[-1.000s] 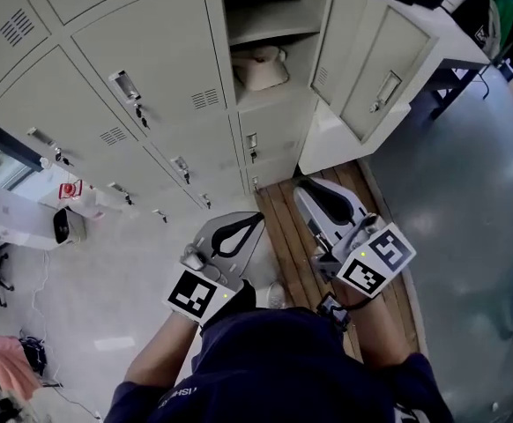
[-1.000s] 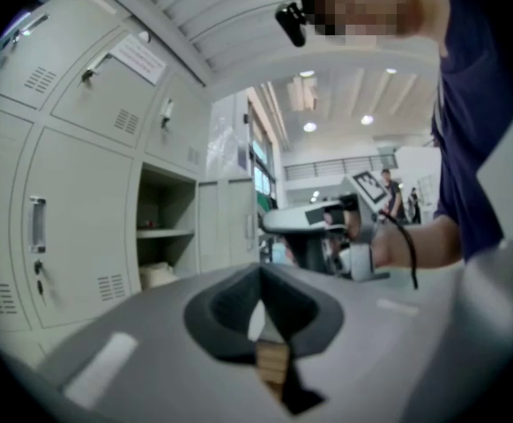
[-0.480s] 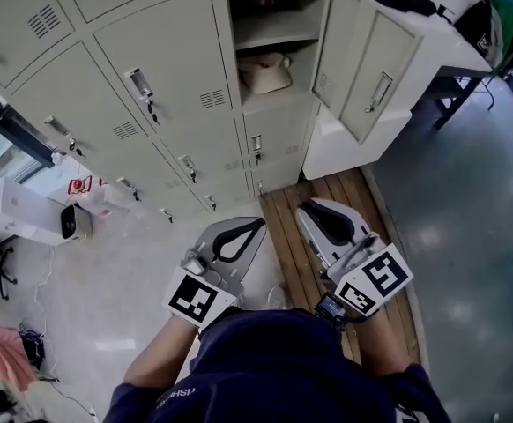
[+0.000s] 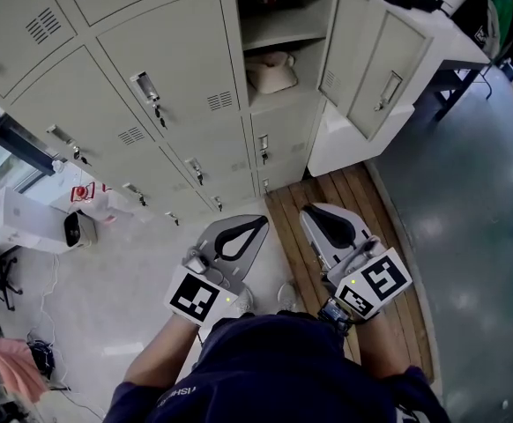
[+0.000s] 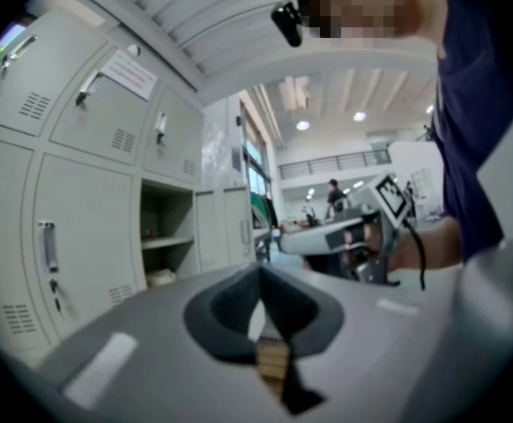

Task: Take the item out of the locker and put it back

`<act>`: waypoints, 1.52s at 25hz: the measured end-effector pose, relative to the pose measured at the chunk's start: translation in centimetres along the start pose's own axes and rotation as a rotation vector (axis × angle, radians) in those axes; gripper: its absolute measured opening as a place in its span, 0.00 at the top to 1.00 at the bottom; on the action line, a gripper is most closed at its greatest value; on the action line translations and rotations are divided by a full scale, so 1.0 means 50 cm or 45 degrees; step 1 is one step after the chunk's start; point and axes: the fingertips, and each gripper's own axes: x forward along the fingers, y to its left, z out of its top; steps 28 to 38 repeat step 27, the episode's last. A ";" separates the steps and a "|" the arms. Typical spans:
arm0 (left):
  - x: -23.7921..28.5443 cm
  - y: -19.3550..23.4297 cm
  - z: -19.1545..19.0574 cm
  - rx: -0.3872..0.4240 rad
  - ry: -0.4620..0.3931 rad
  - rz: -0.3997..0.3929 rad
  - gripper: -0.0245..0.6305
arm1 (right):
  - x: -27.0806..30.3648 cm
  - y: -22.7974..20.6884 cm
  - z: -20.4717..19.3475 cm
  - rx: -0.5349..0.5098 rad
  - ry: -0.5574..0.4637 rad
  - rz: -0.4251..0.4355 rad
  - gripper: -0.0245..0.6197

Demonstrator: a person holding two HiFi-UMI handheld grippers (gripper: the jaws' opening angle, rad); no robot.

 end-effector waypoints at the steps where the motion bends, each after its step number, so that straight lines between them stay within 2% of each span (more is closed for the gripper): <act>1: -0.003 0.003 -0.001 0.000 0.000 -0.006 0.96 | 0.004 0.004 -0.001 -0.005 0.004 -0.002 0.94; 18: -0.026 0.038 -0.015 -0.026 -0.015 -0.039 0.96 | 0.048 0.025 -0.017 0.015 0.033 -0.028 0.95; 38: -0.023 0.037 -0.020 -0.021 -0.007 -0.054 0.96 | 0.048 0.024 -0.022 0.029 0.045 -0.029 0.95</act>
